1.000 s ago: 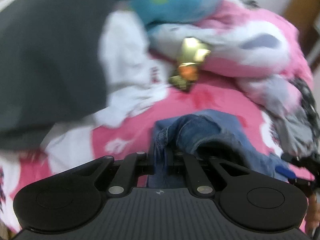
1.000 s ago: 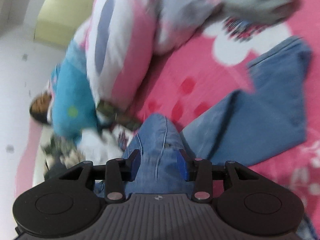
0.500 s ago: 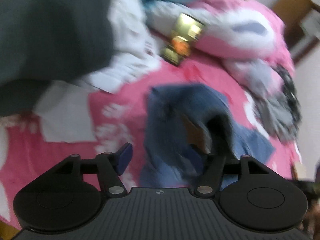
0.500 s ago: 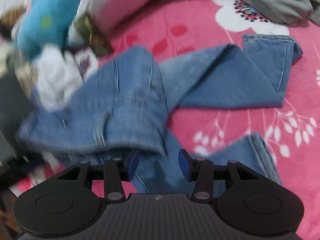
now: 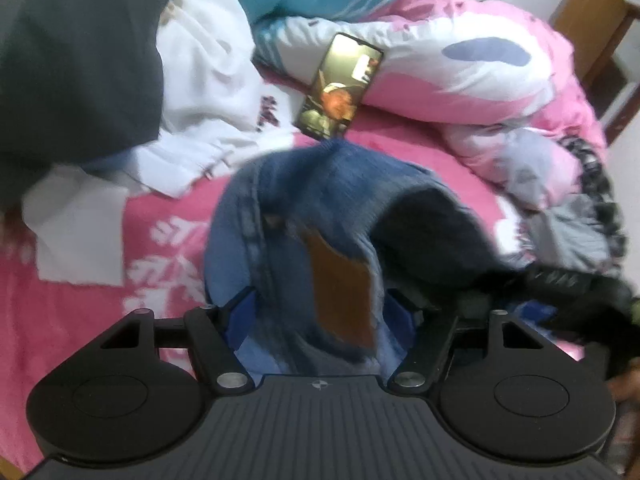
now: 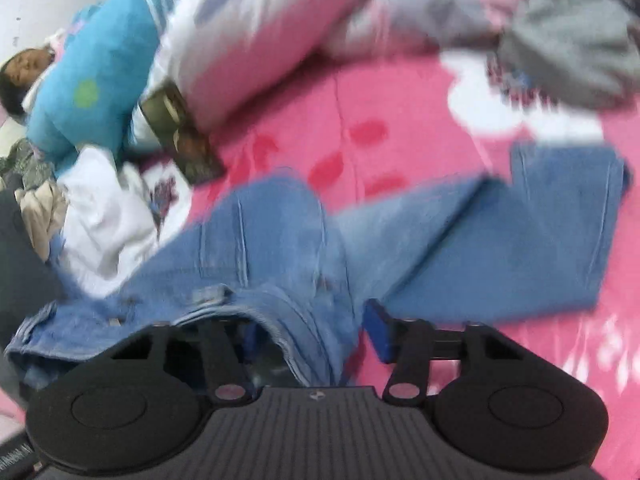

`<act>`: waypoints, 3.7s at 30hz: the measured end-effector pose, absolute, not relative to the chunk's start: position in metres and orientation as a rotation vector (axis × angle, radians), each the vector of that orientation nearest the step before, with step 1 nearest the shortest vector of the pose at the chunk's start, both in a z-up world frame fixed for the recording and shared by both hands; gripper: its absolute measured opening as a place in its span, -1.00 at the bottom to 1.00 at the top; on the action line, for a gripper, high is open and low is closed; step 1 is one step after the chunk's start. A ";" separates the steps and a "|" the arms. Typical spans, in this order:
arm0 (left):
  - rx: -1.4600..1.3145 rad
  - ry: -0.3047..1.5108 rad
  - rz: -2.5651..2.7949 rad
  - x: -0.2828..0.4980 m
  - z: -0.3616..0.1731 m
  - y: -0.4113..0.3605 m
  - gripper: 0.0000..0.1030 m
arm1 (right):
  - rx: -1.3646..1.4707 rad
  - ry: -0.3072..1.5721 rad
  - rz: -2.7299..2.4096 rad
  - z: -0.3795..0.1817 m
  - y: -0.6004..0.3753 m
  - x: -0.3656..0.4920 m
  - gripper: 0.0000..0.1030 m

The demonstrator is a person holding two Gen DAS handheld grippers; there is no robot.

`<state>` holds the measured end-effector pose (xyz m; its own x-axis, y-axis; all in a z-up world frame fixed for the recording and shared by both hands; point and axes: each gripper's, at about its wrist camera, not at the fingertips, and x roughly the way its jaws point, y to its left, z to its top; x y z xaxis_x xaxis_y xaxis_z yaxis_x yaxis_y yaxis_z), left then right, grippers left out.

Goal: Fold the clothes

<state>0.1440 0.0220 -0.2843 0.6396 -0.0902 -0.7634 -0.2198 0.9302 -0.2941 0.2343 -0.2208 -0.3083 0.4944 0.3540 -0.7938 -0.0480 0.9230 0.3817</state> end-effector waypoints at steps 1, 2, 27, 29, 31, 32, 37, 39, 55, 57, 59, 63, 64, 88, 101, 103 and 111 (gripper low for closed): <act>-0.372 0.884 0.106 0.147 -0.286 0.022 0.32 | 0.312 1.003 0.262 -0.305 -0.219 0.238 -0.09; -0.368 0.887 0.134 0.150 -0.288 0.023 0.31 | 0.295 0.986 0.283 -0.303 -0.216 0.243 -0.09; -0.354 0.980 0.212 0.176 -0.317 0.074 -0.07 | 0.067 1.118 0.135 -0.341 -0.182 0.252 -0.35; -0.326 1.056 0.151 0.184 -0.329 0.074 -0.01 | 0.036 1.150 0.140 -0.349 -0.177 0.253 -0.42; -0.291 1.102 0.123 0.188 -0.339 0.073 -0.01 | -0.001 1.141 0.144 -0.347 -0.169 0.254 -0.61; -0.293 1.103 0.117 0.189 -0.340 0.075 -0.03 | -0.027 1.128 0.143 -0.343 -0.166 0.254 -0.69; -0.323 1.075 0.063 0.179 -0.328 0.070 -0.81 | -0.145 0.989 0.096 -0.314 -0.161 0.255 -0.79; -0.320 1.051 0.042 0.168 -0.318 0.059 -0.83 | -0.177 0.924 0.084 -0.300 -0.165 0.257 -0.86; -0.616 0.852 -0.798 0.075 -0.172 -0.219 -0.85 | -0.361 0.538 0.017 -0.105 -0.404 0.252 -0.88; -0.650 0.791 -0.922 0.073 -0.144 -0.259 -0.85 | -0.431 0.478 -0.029 -0.055 -0.443 0.243 -0.88; -0.696 0.730 -1.020 0.073 -0.121 -0.287 -0.85 | -0.491 0.404 -0.074 -0.002 -0.476 0.233 -0.87; -0.783 0.646 -1.087 0.079 -0.100 -0.310 -0.85 | -0.581 0.294 -0.093 0.058 -0.503 0.227 -0.86; -0.799 0.650 -1.068 0.080 -0.104 -0.309 -0.85 | -0.597 0.277 -0.079 0.061 -0.503 0.228 -0.86; -1.005 0.958 0.051 0.075 -0.333 0.107 -0.66 | -0.687 0.720 0.907 -0.274 -0.020 0.306 -0.76; -1.001 0.959 0.028 0.064 -0.320 0.191 -0.14 | -0.497 0.979 0.883 -0.261 -0.017 0.327 0.04; -0.950 0.926 0.009 0.064 -0.310 0.200 -0.14 | -0.394 0.975 0.858 -0.246 -0.038 0.322 0.04; -0.648 0.963 -0.250 0.091 -0.281 0.149 0.25 | -0.033 1.153 0.847 -0.253 -0.098 0.299 -0.02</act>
<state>0.0915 0.1486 -0.2811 0.5606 -0.4728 -0.6799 -0.0816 0.7855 -0.6135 0.2995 -0.0981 -0.2533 0.1398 0.5704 -0.8094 -0.6025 0.6977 0.3876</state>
